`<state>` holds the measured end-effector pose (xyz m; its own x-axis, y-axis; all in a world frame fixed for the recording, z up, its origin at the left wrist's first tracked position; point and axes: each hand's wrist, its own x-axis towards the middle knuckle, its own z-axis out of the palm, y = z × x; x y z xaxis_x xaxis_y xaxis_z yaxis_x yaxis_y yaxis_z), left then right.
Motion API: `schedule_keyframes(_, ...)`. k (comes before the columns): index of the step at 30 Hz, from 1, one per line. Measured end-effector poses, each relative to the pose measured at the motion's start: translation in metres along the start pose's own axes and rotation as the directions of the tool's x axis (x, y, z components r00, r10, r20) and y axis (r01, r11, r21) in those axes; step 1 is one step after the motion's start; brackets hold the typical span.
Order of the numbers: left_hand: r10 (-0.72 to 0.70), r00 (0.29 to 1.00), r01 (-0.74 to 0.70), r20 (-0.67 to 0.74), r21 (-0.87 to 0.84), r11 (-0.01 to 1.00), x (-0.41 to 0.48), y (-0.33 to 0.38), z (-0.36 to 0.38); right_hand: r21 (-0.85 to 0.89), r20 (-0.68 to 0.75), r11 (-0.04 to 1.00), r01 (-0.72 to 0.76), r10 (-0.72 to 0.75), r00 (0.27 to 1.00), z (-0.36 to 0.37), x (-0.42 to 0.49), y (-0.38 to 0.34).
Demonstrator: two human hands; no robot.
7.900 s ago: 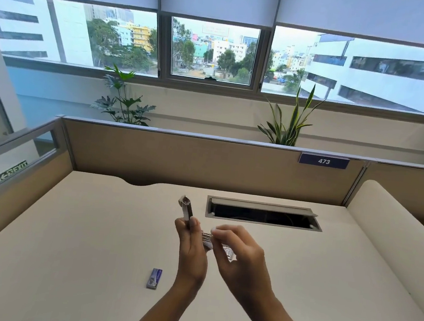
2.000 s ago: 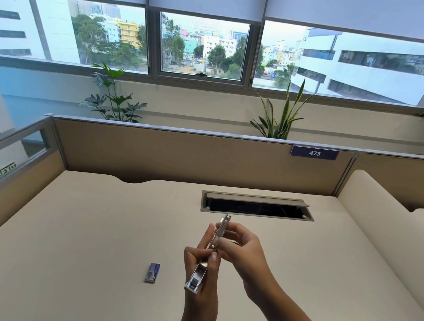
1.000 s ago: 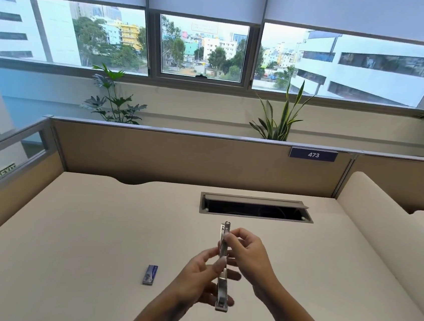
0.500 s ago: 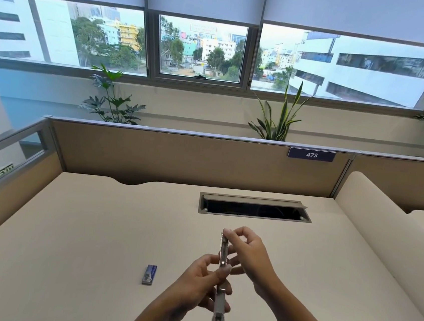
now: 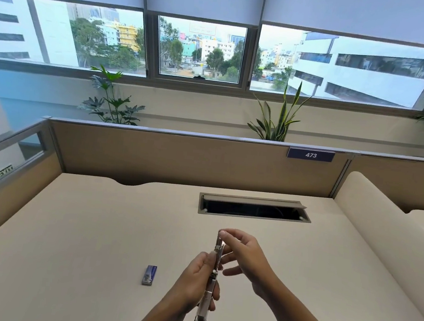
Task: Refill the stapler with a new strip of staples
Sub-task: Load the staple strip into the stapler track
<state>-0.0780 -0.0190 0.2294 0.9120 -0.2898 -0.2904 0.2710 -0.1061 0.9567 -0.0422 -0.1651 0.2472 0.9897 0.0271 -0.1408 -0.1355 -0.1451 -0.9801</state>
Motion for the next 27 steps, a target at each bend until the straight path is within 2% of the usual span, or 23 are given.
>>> schedule_keyframes(10, -0.038, 0.999, 0.037, -0.036, -0.038, 0.999, -0.001, 0.003, 0.006, -0.046, 0.092, 0.999, -0.003, 0.007, 0.996, -0.002, -0.003, 0.003)
schedule_keyframes(19, -0.104, 0.992, 0.105, -0.075, 0.011, 0.994, -0.002, 0.003, 0.007, -0.051, 0.125, 0.998, -0.040, 0.046, 0.991, -0.003, -0.006, 0.003)
schedule_keyframes(27, -0.120, 0.993, 0.120, -0.007, 0.050, 0.992, -0.008, 0.003, 0.003, -0.053, 0.128, 0.993, -0.103, 0.109, 0.986, -0.002, -0.011, 0.009)
